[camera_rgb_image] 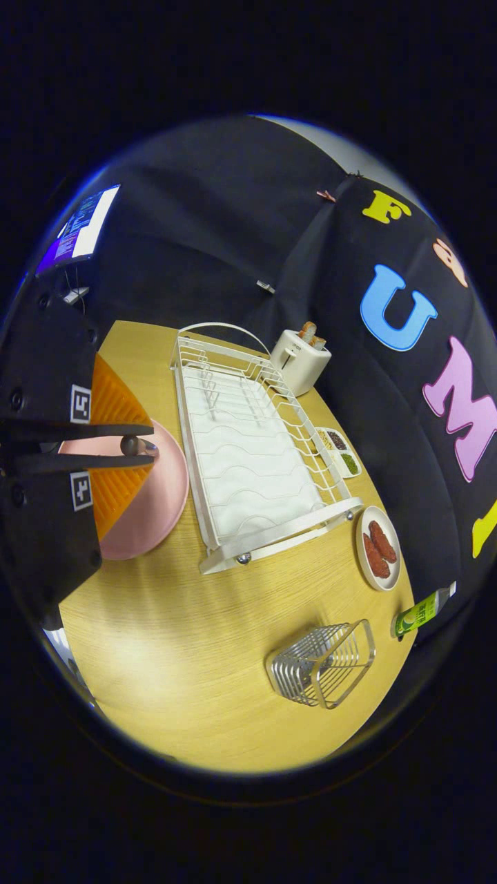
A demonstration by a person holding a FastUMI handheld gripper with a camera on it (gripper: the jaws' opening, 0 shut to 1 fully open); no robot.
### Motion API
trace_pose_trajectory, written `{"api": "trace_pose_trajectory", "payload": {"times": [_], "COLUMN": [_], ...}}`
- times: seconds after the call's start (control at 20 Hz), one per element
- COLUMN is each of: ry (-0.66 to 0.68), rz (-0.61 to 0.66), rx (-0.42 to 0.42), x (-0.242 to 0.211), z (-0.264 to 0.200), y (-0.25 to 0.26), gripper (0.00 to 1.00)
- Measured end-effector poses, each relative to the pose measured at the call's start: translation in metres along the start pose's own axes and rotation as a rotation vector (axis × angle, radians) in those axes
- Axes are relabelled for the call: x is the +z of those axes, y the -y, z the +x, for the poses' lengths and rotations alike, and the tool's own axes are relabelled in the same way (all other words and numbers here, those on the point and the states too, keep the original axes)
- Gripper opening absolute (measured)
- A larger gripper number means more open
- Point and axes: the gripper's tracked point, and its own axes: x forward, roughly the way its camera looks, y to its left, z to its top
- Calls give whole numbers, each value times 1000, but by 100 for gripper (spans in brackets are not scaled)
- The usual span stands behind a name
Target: Take the plate from the dish rack, then take the spoon from the basket and place it into the plate.
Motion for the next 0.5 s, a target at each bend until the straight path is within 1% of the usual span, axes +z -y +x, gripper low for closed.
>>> {"api": "trace_pose_trajectory", "payload": {"times": [0.15, 0.25, 0.35, 0.4, 0.5], "ry": [-2, -31, -67, -87, -109], "rz": [47, 50, 10, -16, -64], "rx": [35, 30, -16, -49, -117], "x": [-5, -16, -29, -36, -46], "z": [2, 1, 2, 1, 1], "y": [7, 15, 31, 40, 57], "gripper": [10, 11, 15, 20, 25]}}
